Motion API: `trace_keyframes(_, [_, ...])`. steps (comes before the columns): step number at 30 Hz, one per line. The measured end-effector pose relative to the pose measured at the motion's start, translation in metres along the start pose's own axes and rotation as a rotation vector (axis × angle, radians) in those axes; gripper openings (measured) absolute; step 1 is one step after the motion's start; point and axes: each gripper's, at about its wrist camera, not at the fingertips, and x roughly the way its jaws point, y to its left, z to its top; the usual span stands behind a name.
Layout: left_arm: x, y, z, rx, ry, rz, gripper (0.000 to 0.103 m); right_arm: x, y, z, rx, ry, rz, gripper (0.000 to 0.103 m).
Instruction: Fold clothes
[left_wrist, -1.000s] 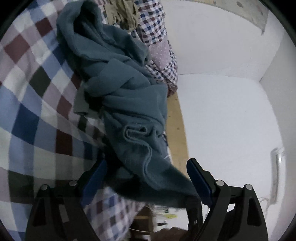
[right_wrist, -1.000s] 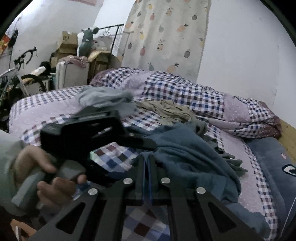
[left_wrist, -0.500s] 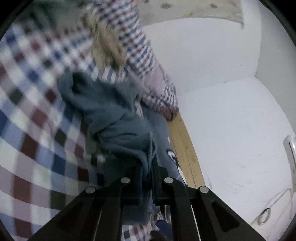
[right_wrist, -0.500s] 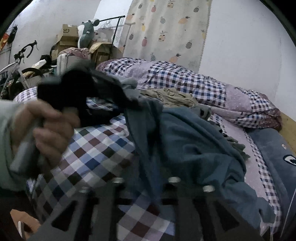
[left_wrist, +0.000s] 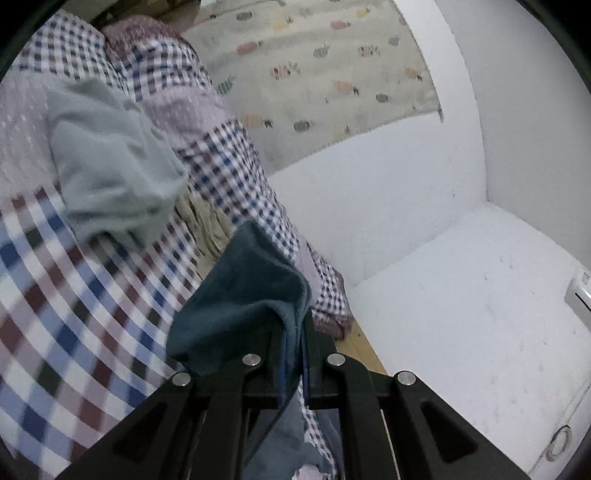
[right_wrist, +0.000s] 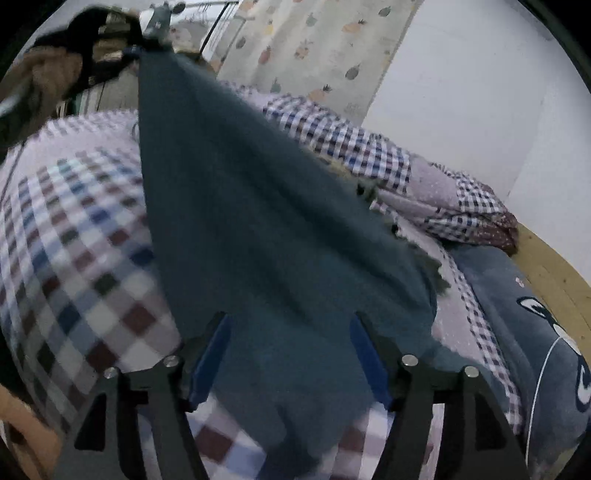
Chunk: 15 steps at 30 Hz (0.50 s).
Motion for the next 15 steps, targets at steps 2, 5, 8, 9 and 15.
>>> trace_keyframes(2, [-0.004,-0.001,-0.001,0.021,0.009,0.02,0.004,-0.001,0.008,-0.007,-0.022,0.023,0.011,0.071])
trace_keyframes(5, [-0.002,0.002,-0.005,0.048,0.027,0.049,0.004,-0.006,0.024,-0.013,-0.072,0.036,0.042,0.071])
trace_keyframes(8, [0.004,0.008,-0.006,0.048,0.041,0.074,0.004,0.003,0.034,-0.023,-0.103,0.097,0.046,0.07])
trace_keyframes(9, [0.001,0.008,-0.006,0.042,0.044,0.078,0.004,0.009,0.035,-0.026,-0.106,0.121,0.033,0.07])
trace_keyframes(15, [-0.009,0.018,-0.007,0.013,0.05,0.109,0.005,0.029,0.025,-0.035,-0.069,0.214,-0.074,0.008])
